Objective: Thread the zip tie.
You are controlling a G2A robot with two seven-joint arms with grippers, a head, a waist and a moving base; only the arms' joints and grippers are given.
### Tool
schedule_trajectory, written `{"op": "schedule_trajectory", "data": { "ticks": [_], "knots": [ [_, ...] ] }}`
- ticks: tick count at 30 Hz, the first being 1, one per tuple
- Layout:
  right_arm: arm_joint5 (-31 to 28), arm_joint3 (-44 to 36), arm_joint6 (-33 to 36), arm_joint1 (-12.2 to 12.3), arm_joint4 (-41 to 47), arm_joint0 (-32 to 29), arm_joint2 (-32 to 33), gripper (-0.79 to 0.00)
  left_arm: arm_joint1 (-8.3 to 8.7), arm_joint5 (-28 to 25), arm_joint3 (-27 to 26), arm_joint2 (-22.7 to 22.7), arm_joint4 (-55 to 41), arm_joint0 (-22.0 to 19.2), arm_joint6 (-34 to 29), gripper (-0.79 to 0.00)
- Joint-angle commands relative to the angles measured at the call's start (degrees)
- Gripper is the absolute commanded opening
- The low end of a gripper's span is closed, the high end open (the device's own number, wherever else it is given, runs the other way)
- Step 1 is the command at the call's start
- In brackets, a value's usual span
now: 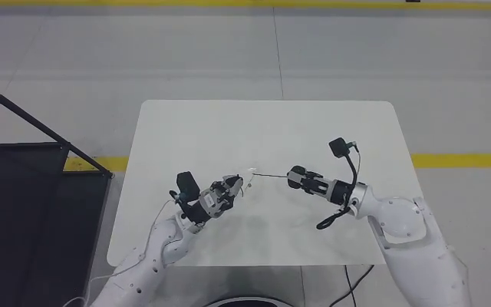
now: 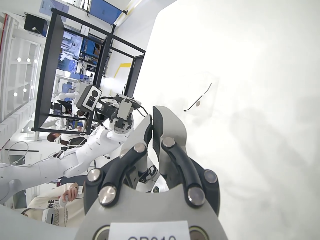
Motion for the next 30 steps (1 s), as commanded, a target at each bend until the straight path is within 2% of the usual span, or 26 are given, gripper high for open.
{"op": "schedule_trajectory", "data": {
  "ticks": [1, 20, 30],
  "knots": [
    [1.1, -0.8, 0.3, 0.0, -0.1, 0.1, -0.4, -0.785, -0.14, 1.1, 0.1, 0.2, 1.6, -0.1, 0.6, -0.785],
    [5.9, -4.3, 1.1, 0.3, -1.6, 0.8, -3.0, -0.785, -1.29, 4.6, 1.8, 1.1, 6.3, -0.6, 4.2, -0.785],
    [7.8, -4.3, -0.2, 0.3, -1.8, 1.2, -3.5, -0.785, -1.66, 4.4, 2.3, 0.9, 7.1, -0.7, 4.8, -0.785]
  ]
}}
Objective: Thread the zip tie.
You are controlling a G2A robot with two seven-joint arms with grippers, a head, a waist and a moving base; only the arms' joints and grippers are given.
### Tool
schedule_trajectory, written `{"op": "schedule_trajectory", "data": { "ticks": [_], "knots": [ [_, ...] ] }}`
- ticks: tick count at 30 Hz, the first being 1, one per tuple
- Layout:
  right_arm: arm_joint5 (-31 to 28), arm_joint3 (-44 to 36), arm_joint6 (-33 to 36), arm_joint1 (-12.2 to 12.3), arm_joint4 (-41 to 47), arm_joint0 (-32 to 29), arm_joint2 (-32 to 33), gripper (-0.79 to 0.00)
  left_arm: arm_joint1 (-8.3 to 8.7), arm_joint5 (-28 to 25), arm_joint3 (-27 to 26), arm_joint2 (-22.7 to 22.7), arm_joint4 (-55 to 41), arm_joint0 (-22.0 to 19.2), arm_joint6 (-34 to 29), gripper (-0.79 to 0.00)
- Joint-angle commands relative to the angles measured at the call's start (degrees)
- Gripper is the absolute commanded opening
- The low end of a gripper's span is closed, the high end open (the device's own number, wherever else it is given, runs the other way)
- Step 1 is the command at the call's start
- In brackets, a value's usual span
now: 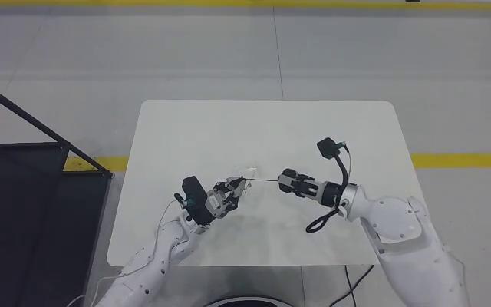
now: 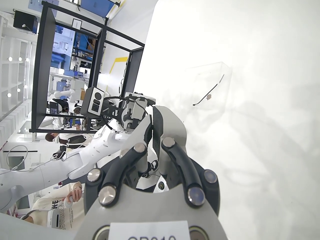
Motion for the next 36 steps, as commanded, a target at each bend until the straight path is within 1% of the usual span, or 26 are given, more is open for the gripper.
{"op": "schedule_trajectory", "data": {
  "ticks": [1, 36],
  "knots": [
    [0.2, 0.2, -0.1, 0.0, 0.1, 0.1, -0.2, -0.785, -0.05, -0.1, 0.0, -0.1, 0.0, 0.1, 0.2, -0.785],
    [-0.6, 0.8, 0.1, 0.5, 1.4, 0.4, -0.4, -0.785, -1.05, -0.5, 0.2, -0.9, 1.3, 0.4, 0.1, -0.785]
  ]
}}
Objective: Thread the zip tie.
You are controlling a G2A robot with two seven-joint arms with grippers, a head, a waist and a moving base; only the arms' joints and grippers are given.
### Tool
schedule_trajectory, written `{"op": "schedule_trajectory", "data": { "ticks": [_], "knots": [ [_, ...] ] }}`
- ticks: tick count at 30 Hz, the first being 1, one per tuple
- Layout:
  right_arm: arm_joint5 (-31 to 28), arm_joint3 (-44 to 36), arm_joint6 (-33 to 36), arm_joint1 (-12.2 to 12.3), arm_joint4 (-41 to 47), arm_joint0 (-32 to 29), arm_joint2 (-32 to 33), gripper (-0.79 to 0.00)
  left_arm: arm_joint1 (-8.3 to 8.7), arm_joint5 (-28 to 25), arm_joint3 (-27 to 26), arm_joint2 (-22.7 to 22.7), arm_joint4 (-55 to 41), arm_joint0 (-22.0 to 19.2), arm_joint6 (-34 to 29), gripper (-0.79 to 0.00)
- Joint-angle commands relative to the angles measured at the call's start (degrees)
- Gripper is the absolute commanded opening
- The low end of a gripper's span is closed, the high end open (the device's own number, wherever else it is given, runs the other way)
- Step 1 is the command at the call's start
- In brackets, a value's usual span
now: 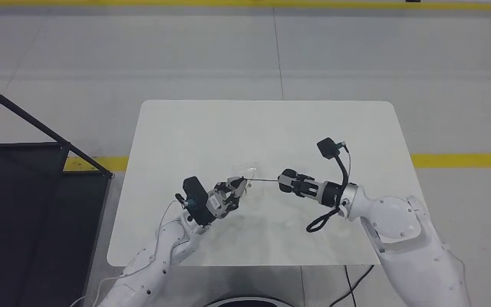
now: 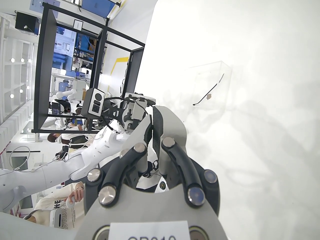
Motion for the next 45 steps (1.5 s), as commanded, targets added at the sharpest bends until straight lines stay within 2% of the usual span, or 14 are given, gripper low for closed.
{"op": "schedule_trajectory", "data": {
  "ticks": [1, 26, 40, 45],
  "knots": [
    [0.0, 0.0, 0.0, 0.0, 0.0, 0.1, 0.0, -0.785, -0.04, -0.1, 0.0, 0.0, 0.2, 0.0, 0.0, -0.785],
    [0.4, 1.5, -0.2, 0.3, 1.1, 1.0, -0.4, -0.785, -0.71, -0.3, 0.5, -0.2, 0.8, -0.2, -0.5, -0.785],
    [1.5, 1.1, -1.1, 0.4, 1.2, 0.9, -0.6, -0.785, -1.18, 3.0, 0.9, -0.7, 1.5, 0.0, 0.9, -0.785],
    [4.1, -1.1, -4.2, 0.6, 0.3, -1.5, 0.6, -0.785, -1.45, 5.4, 1.1, -0.8, 1.5, 0.3, 2.1, -0.785]
  ]
}}
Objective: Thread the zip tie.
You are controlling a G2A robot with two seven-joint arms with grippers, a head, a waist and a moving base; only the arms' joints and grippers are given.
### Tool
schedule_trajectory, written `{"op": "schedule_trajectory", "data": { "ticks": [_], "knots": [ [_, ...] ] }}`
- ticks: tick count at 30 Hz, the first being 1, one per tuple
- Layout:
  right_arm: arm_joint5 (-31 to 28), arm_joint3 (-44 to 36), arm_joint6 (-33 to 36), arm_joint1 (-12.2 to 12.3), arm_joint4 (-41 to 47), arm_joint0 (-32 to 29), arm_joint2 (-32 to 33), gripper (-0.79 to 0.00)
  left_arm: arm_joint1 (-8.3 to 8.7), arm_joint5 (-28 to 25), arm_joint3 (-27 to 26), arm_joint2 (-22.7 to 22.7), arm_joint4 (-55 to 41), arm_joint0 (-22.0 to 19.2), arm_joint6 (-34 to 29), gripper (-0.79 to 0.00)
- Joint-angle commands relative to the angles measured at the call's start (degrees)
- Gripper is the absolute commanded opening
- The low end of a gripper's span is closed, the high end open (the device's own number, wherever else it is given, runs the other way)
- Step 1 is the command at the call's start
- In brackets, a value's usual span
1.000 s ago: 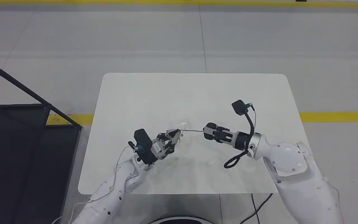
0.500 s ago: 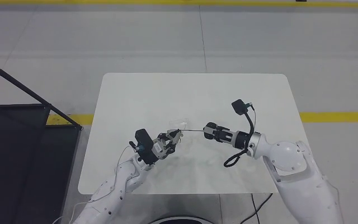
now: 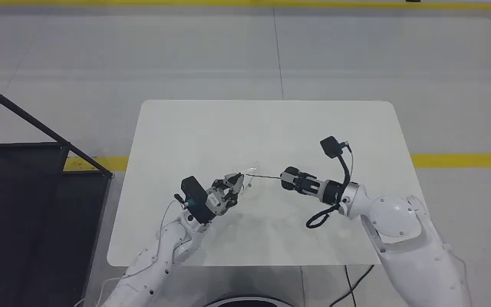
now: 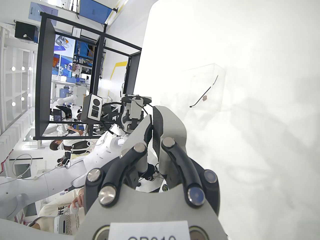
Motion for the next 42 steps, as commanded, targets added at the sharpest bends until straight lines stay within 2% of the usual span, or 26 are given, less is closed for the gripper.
{"op": "schedule_trajectory", "data": {
  "ticks": [1, 4, 37, 42],
  "knots": [
    [1.4, -1.2, -1.5, 0.1, 0.0, -1.3, 0.7, -0.785, -0.08, 0.2, 0.1, 0.0, 0.0, 0.1, 0.5, -0.785],
    [2.3, -3.1, -2.5, 0.2, 0.1, -3.7, 1.6, -0.785, -0.09, -0.1, 0.0, -0.1, 0.0, 0.2, 0.7, -0.785],
    [1.5, -3.2, -2.9, 0.2, -0.5, -4.3, 1.0, -0.785, -0.09, -0.1, 0.0, -0.1, 0.0, 0.2, 0.7, -0.785],
    [0.0, -3.7, -2.9, 0.2, -0.5, -4.8, 0.3, -0.785, -0.30, 5.2, -2.0, -0.1, 2.5, 1.0, -0.7, -0.785]
  ]
}}
